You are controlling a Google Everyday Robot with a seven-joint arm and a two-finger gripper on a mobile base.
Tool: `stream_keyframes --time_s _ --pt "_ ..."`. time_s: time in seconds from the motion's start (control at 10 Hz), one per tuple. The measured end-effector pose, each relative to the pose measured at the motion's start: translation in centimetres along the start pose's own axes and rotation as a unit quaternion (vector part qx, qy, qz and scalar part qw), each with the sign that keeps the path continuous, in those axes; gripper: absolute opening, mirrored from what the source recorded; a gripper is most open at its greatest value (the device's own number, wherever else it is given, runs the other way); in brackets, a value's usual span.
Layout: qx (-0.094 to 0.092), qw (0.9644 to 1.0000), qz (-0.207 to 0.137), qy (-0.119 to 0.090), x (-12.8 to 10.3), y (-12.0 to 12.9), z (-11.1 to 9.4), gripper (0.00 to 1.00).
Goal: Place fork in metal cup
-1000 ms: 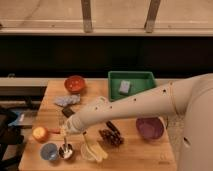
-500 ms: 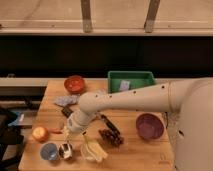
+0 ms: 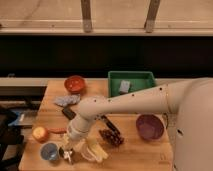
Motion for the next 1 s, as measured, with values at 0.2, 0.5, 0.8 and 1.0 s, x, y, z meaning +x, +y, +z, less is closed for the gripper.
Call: stream_keyframes --time_s 0.2,0.5,0.8,1.0 --pt "-0.011 0.9999 0.007 0.005 0.8 0.5 0.9 0.0" --pt "-0.025 0.9995 0.013 0.011 1.1 0.7 2.3 0.0" --pt "-0.031 0.9993 0.018 0.009 0.7 0.1 3.2 0.17" --pt "-0.027 0.9995 0.017 0.002 0.0 -0.6 3.0 0.21"
